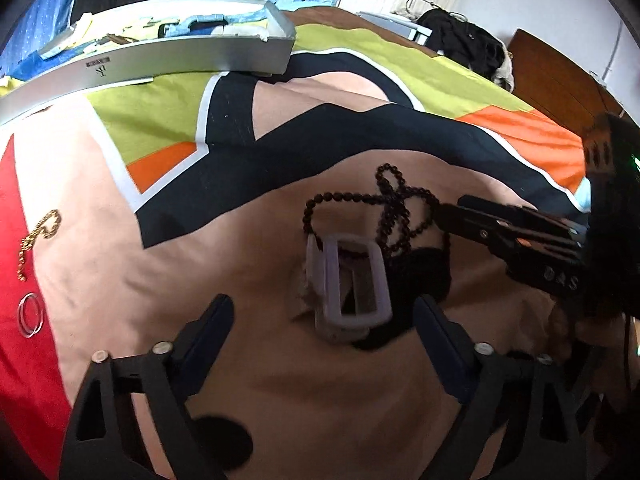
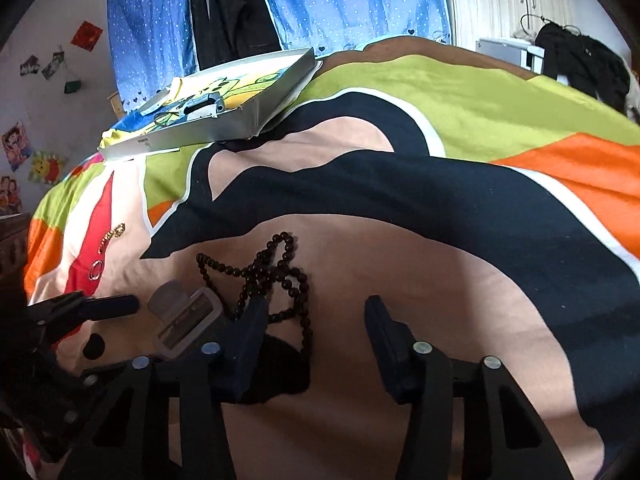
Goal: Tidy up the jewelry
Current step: 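Grasp the grey clip with the left gripper while the right grasps the bead necklace, then carry the grey clip with the left gripper while the right carries the necklace into the tray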
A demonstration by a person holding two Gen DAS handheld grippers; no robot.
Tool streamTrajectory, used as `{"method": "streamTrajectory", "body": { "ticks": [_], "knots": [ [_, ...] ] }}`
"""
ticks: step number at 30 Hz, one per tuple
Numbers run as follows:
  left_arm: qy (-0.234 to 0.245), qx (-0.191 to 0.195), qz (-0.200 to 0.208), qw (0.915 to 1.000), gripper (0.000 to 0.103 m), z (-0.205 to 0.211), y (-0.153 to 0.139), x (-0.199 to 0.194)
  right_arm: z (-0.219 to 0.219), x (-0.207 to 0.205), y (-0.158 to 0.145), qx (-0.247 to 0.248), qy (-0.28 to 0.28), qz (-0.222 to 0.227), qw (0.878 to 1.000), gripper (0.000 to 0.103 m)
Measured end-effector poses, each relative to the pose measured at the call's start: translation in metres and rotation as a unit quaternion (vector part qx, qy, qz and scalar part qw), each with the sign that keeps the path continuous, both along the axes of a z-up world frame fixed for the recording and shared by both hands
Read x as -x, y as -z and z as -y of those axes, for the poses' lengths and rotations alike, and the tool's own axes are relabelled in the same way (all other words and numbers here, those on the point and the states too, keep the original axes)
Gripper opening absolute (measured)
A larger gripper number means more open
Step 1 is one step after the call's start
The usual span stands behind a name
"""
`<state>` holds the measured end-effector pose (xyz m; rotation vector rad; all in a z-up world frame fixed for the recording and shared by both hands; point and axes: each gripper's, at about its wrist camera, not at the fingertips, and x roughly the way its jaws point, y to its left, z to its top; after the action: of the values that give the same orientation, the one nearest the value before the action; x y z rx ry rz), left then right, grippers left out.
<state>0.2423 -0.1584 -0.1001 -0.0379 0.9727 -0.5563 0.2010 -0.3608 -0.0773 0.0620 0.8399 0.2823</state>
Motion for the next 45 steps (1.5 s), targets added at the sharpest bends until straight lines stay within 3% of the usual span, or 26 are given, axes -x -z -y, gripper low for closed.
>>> {"method": "streamTrajectory", "body": {
  "ticks": [2, 6, 8, 13, 14, 22, 25, 26, 36, 45],
  "knots": [
    [-0.003, 0.003, -0.01, 0.9999, 0.068, 0.002, 0.003, -0.008, 0.001, -0.002, 0.001, -0.007, -0.002, -0.002, 1.0, 0.044],
    [-0.002, 0.028, -0.014, 0.9995, 0.057, 0.002, 0.004, -0.012, 0.002, -0.005, 0.002, -0.011, -0.007, -0.002, 1.0, 0.041],
    [0.008, 0.033, -0.013, 0.9993, 0.046, 0.006, 0.003, -0.011, -0.001, -0.006, 0.004, -0.007, -0.012, -0.003, 1.0, 0.041],
    [-0.001, 0.027, -0.007, 0.9996, 0.043, 0.007, 0.002, -0.011, -0.011, -0.009, 0.008, 0.009, -0.022, -0.001, 1.0, 0.042],
    [-0.008, 0.026, -0.005, 0.9996, 0.018, 0.005, 0.001, -0.011, -0.013, -0.011, 0.008, 0.012, -0.023, -0.002, 1.0, 0.042],
    [-0.034, 0.036, -0.024, 0.9985, 0.018, -0.01, 0.004, -0.014, -0.023, -0.012, 0.016, 0.066, -0.014, -0.002, 0.998, 0.033],
    [-0.051, 0.046, -0.033, 0.9971, 0.018, -0.014, 0.003, -0.014, -0.021, -0.011, 0.015, 0.064, -0.011, 0.002, 0.998, 0.011],
    [-0.054, 0.046, -0.033, 0.997, 0.018, -0.013, 0.001, -0.015, -0.021, -0.01, 0.014, 0.06, -0.012, 0.002, 0.998, 0.008],
    [-0.089, 0.034, -0.004, 0.9954, 0.017, -0.04, -0.021, -0.001, -0.027, 0.005, -0.005, 0.048, -0.011, 0.051, 0.997, 0.006],
    [-0.109, 0.039, 0.025, 0.993, 0.017, -0.073, -0.057, 0.002, -0.049, 0.018, -0.049, 0.042, -0.023, 0.118, 0.992, 0.006]
  ]
}}
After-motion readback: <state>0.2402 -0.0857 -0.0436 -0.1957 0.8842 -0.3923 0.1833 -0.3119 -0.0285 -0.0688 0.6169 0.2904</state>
